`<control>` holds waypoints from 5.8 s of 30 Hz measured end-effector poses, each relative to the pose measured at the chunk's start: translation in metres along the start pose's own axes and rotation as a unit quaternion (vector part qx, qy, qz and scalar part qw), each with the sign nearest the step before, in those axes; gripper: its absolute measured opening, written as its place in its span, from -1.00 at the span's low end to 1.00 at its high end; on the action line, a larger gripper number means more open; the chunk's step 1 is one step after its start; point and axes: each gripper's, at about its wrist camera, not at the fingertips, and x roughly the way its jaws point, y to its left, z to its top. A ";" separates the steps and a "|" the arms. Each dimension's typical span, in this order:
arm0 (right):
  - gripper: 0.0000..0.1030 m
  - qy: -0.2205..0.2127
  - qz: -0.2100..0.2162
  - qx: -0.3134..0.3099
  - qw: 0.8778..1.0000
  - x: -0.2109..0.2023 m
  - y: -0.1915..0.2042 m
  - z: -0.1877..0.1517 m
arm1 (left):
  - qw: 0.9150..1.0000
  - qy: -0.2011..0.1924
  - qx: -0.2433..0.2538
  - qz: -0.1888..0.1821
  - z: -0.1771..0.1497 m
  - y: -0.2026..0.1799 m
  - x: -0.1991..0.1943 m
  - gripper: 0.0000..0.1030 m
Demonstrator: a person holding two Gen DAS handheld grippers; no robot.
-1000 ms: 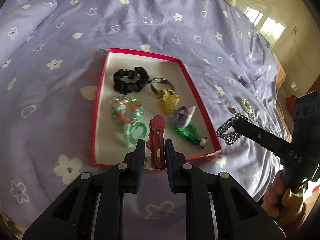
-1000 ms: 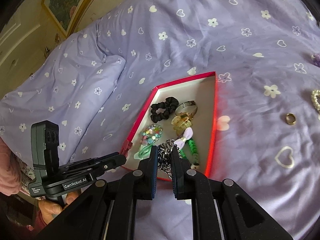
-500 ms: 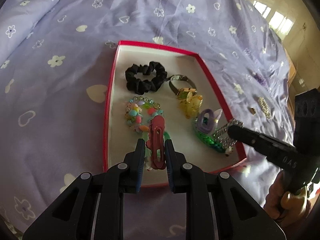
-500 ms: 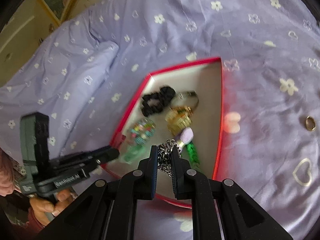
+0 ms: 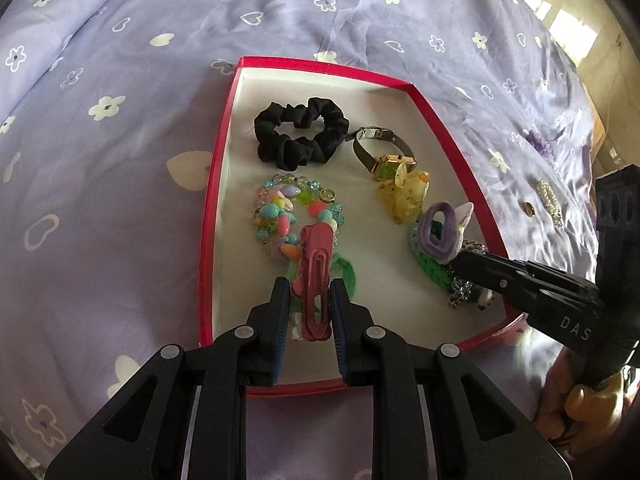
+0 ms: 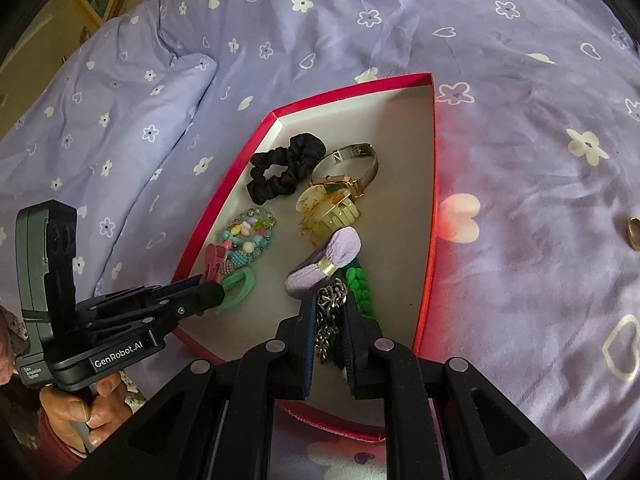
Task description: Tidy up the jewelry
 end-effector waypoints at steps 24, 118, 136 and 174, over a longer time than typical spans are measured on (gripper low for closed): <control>-0.40 -0.027 0.016 0.015 0.999 -0.019 0.004 0.002 | 1.000 0.001 -0.005 0.007 -0.002 -0.001 -0.002 -0.37; 1.00 -0.144 -0.080 -0.073 0.984 -0.097 0.048 -0.089 | 0.973 -0.183 0.013 0.137 -0.102 -0.030 -0.113 1.00; 1.00 -0.164 -0.075 -0.069 0.981 -0.103 0.045 -0.092 | 0.971 -0.199 0.018 0.132 -0.106 -0.037 -0.122 1.00; 1.00 -0.164 -0.072 -0.066 0.982 -0.104 0.050 -0.095 | 0.972 -0.194 0.015 0.135 -0.106 -0.035 -0.121 1.00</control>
